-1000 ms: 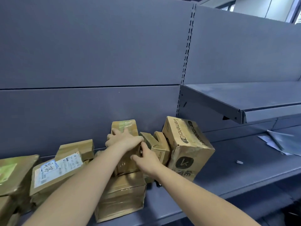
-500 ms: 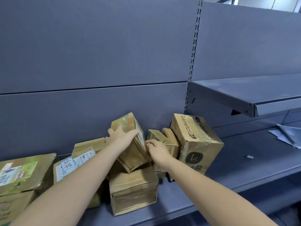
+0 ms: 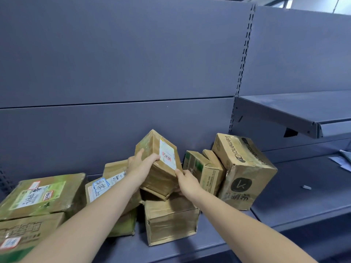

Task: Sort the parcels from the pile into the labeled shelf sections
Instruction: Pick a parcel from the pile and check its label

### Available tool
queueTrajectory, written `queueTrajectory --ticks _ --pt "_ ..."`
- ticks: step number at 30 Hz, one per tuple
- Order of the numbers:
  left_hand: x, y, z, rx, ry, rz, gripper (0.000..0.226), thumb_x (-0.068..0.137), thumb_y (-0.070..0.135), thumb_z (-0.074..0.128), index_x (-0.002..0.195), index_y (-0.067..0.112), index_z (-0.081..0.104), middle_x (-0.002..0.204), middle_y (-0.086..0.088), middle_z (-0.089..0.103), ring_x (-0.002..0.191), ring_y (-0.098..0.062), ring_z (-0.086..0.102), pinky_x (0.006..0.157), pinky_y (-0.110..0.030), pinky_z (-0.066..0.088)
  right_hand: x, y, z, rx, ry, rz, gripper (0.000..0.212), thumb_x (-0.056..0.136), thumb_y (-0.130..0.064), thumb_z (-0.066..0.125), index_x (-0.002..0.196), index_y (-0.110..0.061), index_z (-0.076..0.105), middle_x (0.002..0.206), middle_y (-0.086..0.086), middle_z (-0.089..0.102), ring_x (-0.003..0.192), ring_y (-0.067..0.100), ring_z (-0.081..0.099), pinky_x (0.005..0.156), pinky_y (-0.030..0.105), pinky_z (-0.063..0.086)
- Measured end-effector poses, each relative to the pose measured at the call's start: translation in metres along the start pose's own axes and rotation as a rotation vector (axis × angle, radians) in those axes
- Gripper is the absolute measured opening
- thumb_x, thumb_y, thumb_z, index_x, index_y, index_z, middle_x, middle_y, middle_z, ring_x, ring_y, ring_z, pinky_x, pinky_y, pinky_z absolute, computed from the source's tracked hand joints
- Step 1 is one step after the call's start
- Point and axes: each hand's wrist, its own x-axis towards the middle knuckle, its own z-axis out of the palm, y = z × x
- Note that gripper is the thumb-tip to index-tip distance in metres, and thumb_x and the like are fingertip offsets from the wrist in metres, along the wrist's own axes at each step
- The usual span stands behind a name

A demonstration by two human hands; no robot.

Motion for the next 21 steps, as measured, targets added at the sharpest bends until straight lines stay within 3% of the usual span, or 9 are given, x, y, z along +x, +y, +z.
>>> queueTrajectory --ticks 4,8,11,16,19,21 --pt "-0.002 -0.004 0.002 -0.032 -0.021 0.042 0.088 0.069 0.058 0.06 0.149 0.037 0.028 0.146 0.003 0.026 0.133 -0.029 0.034 0.103 -0.046 0.034 -0.005 0.002 0.0 0.015 0.027 -0.008 0.054 0.101 -0.05 0.032 0.143 -0.017 0.037 0.132 0.007 0.054 0.115 0.027 0.056 0.102 0.044 0.046" --pt "-0.005 -0.005 0.006 -0.069 -0.013 0.049 0.092 0.065 0.06 0.059 0.15 0.038 0.028 0.149 0.002 0.026 0.137 -0.029 0.032 0.109 -0.048 0.031 -0.005 0.007 -0.003 0.076 0.088 -0.04 0.05 0.099 -0.05 0.037 0.139 -0.02 0.042 0.128 0.004 0.055 0.113 0.025 0.056 0.099 0.045 0.049" --pt "-0.009 -0.005 0.01 -0.09 -0.022 0.065 0.083 0.078 0.052 0.062 0.151 0.034 0.027 0.15 0.0 0.026 0.137 -0.027 0.031 0.106 -0.044 0.03 -0.004 0.01 -0.008 0.154 0.109 -0.023 0.051 0.096 -0.052 0.042 0.136 -0.02 0.046 0.127 0.002 0.056 0.111 0.023 0.056 0.096 0.043 0.051" --pt "-0.017 -0.002 0.013 -0.153 -0.06 0.028 0.083 0.075 0.056 0.06 0.149 0.033 0.031 0.149 0.0 0.031 0.134 -0.026 0.036 0.107 -0.043 0.033 -0.004 0.008 -0.017 0.432 0.027 0.12 0.049 0.093 -0.056 0.048 0.13 -0.025 0.054 0.12 0.002 0.062 0.109 0.024 0.059 0.096 0.044 0.052" --pt "-0.013 -0.006 0.016 -0.213 -0.093 -0.009 0.086 0.058 0.069 0.058 0.136 0.037 0.046 0.141 -0.001 0.045 0.124 -0.027 0.047 0.104 -0.051 0.04 -0.005 0.009 -0.022 0.565 -0.052 0.176 0.046 0.087 -0.064 0.052 0.12 -0.032 0.059 0.111 0.002 0.068 0.107 0.025 0.062 0.101 0.049 0.048" --pt "-0.002 -0.015 0.02 -0.261 -0.113 -0.021 0.085 0.055 0.072 0.058 0.133 0.04 0.047 0.138 0.0 0.047 0.123 -0.026 0.049 0.103 -0.053 0.041 -0.006 0.009 -0.027 0.581 -0.097 0.21 0.043 0.083 -0.068 0.054 0.109 -0.034 0.059 0.108 0.004 0.068 0.103 0.028 0.063 0.096 0.051 0.05"
